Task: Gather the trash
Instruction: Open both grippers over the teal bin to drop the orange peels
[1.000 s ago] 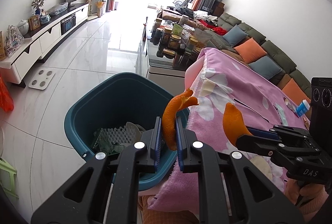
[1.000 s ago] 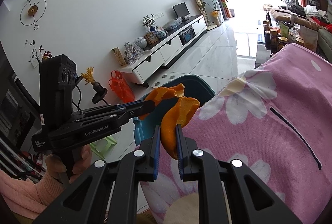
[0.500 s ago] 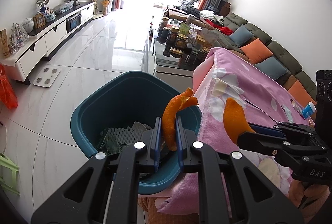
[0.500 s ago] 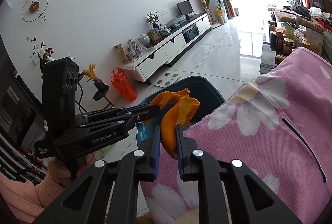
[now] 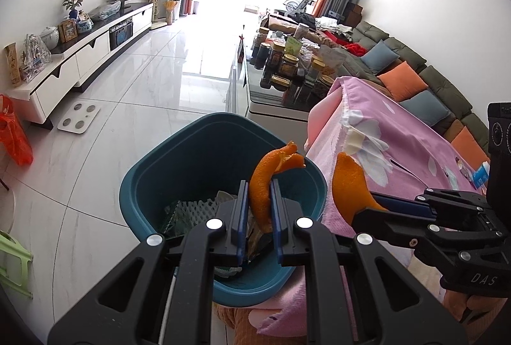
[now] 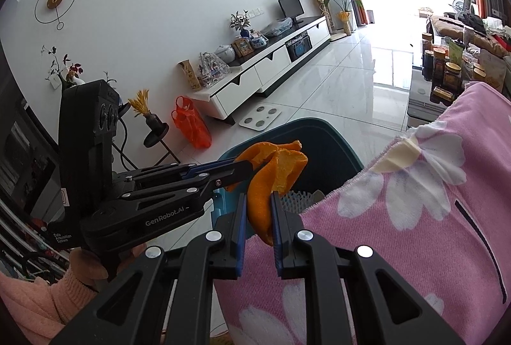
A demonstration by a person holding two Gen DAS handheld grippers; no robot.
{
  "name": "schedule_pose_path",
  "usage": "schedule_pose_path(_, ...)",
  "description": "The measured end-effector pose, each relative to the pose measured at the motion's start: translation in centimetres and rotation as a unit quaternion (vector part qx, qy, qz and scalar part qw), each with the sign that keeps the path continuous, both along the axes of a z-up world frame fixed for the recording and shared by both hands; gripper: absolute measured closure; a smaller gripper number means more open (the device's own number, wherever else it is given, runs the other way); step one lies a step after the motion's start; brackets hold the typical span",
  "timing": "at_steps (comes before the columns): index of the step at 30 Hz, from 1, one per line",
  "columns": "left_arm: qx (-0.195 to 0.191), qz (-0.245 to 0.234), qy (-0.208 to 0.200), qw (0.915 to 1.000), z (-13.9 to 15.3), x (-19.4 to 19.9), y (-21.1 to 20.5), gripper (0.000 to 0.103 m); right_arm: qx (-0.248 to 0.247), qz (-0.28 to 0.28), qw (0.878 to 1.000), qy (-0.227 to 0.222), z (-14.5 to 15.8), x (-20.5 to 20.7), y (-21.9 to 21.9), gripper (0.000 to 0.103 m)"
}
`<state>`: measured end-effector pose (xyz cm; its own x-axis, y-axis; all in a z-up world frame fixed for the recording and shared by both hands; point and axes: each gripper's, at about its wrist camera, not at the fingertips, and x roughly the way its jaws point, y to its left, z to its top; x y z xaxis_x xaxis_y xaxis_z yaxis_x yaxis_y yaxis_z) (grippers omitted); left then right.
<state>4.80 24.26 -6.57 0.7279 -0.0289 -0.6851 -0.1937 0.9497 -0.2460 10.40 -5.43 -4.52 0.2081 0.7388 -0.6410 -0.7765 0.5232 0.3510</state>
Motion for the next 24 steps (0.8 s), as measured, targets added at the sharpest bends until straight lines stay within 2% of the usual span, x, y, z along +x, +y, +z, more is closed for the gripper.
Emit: schedule_pose_path(24, 0.003, 0.016, 0.017, 0.9997, -1.3, 1.5, 0.9, 0.089, -0.025, -0.002, 1.0, 0.019, -1.1, 1.9, 2.3, 0.09)
